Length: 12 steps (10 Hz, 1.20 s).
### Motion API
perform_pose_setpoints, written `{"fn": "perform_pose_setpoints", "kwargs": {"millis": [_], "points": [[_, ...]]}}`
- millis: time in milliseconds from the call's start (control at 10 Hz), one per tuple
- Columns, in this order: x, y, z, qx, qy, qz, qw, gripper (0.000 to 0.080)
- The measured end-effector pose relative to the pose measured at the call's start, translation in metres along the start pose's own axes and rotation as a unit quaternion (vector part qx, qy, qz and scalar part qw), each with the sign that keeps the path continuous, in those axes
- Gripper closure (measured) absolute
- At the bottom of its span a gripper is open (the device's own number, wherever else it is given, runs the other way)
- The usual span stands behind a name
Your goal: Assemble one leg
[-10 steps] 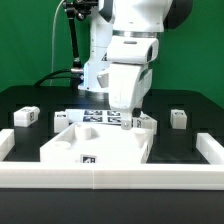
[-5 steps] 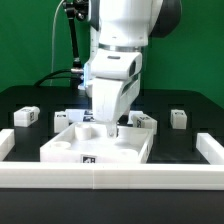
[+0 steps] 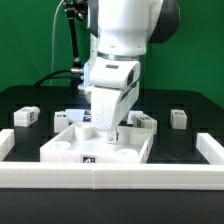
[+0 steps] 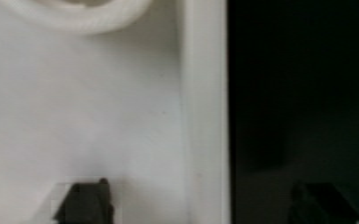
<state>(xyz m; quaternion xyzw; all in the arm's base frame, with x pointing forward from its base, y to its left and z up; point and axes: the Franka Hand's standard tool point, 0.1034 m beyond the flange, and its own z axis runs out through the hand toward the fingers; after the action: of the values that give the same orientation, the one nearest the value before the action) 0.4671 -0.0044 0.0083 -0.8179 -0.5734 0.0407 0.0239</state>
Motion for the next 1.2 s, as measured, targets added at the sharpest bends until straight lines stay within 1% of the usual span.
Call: {"fn": "perform_pose_setpoints", "kwargs": {"millis": [100, 200, 300, 400, 500, 1000, 1200], "points": [[0.000, 0.000, 0.000, 0.000, 0.000, 0.000, 1.000, 0.0410], [0.000, 0.000, 0.000, 0.000, 0.000, 0.000, 1.000, 0.0593], [0.000, 0.000, 0.000, 0.000, 0.000, 0.000, 1.000, 0.0719], [0.001, 0.002, -0.001, -0.004, 0.002, 0.000, 1.000, 0.0719], [0.001, 0.003, -0.002, -0.006, 0.003, 0.000, 1.000, 0.0734], [0.001, 0.004, -0.002, -0.008, 0.003, -0.006, 1.000, 0.0734], [-0.006, 0.010, -0.004, -0.012, 0.004, -0.064, 0.998, 0.0734]]}}
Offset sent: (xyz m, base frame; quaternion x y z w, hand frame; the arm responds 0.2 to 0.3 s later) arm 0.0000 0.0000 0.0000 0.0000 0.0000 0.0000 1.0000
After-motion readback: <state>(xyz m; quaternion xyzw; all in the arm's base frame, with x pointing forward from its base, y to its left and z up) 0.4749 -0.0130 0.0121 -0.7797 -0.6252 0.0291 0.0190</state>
